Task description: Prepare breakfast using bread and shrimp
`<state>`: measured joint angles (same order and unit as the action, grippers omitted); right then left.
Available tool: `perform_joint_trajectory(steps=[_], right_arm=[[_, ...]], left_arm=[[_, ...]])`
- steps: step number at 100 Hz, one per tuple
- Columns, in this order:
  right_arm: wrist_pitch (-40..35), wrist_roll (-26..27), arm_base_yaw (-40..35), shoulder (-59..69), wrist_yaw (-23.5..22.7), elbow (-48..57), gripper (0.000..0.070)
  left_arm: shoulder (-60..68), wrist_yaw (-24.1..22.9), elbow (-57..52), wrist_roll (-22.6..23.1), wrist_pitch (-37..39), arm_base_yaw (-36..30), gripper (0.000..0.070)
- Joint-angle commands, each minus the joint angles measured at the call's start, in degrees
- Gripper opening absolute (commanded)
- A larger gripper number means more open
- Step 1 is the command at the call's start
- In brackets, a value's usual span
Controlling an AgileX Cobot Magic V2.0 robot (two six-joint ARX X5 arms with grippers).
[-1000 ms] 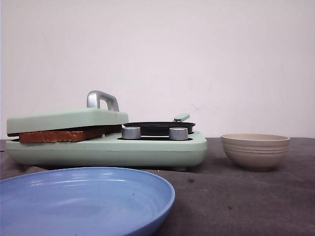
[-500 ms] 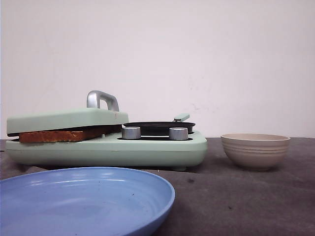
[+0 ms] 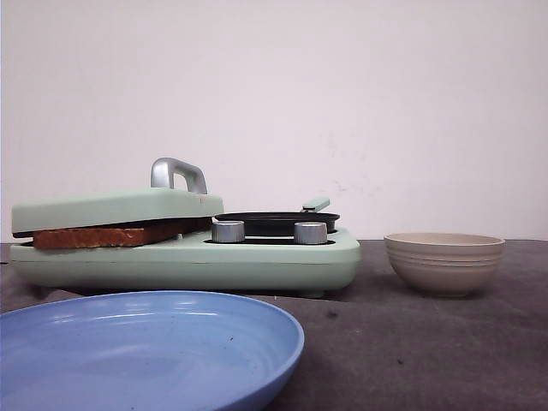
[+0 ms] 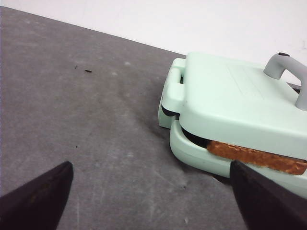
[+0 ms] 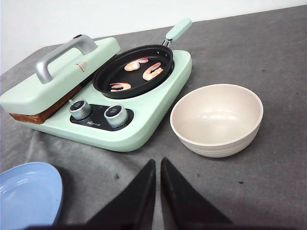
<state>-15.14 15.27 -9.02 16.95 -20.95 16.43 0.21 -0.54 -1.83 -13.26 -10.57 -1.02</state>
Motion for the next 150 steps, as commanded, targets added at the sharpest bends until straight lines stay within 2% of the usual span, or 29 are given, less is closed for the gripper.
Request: perform_joint_trajectory(steps=[1,49,59,63,70,77,85,86,128,137,144,150], right_arm=[[0.6,0.4,-0.2,0.1,0.0,0.5,0.0009],[0.6,0.4,-0.2,0.1,0.0,0.5,0.0009],[0.6,0.4,-0.2,0.1,0.0,0.5,0.0009],[0.6,0.4,-0.2,0.1,0.0,0.5,0.0009],[0.6,0.4,-0.2,0.1,0.0,0.5,0.0009],[0.6,0.4,-0.2,0.1,0.0,0.5,0.0009],[0.6,0.4,-0.2,0.1,0.0,0.5,0.0009],[0.6,0.4,-0.2,0.1,0.0,0.5,0.0009],[0.6,0.4,-0.2,0.1,0.0,0.5,0.0009],[0.6,0.4,-0.2,0.1,0.0,0.5,0.0009],[0.6,0.4,-0.2,0.1,0.0,0.5,0.0009],[0.6,0.4,-0.2,0.1,0.0,0.5,0.0009]], left_arm=[[0.0,0.2,0.9,3.0,0.4,0.0,0.0596],[0.0,0.1,0.9,3.4,2.8,0.0,0.0595],[0.0,0.1,0.9,3.4,2.7,0.0,0.0575],[0.0,0.1,0.9,3.4,2.6,0.0,0.053],[0.0,0.1,0.9,3.4,2.6,0.0,0.0399],[0.0,0.1,0.9,3.4,2.5,0.0,0.0241],[0.0,0.1,0.9,3.4,2.4,0.0,0.0005],[0.0,0.1,0.9,3.4,2.4,0.0,0.0],[0.0,-0.5,0.9,3.8,2.4,0.0,0.0003],[0.0,-0.5,0.9,7.3,0.6,0.0,0.0003],[0.0,-0.5,0.9,11.7,-0.8,0.0,0.0003],[0.0,-0.3,0.9,13.3,-0.5,0.0,0.0003]])
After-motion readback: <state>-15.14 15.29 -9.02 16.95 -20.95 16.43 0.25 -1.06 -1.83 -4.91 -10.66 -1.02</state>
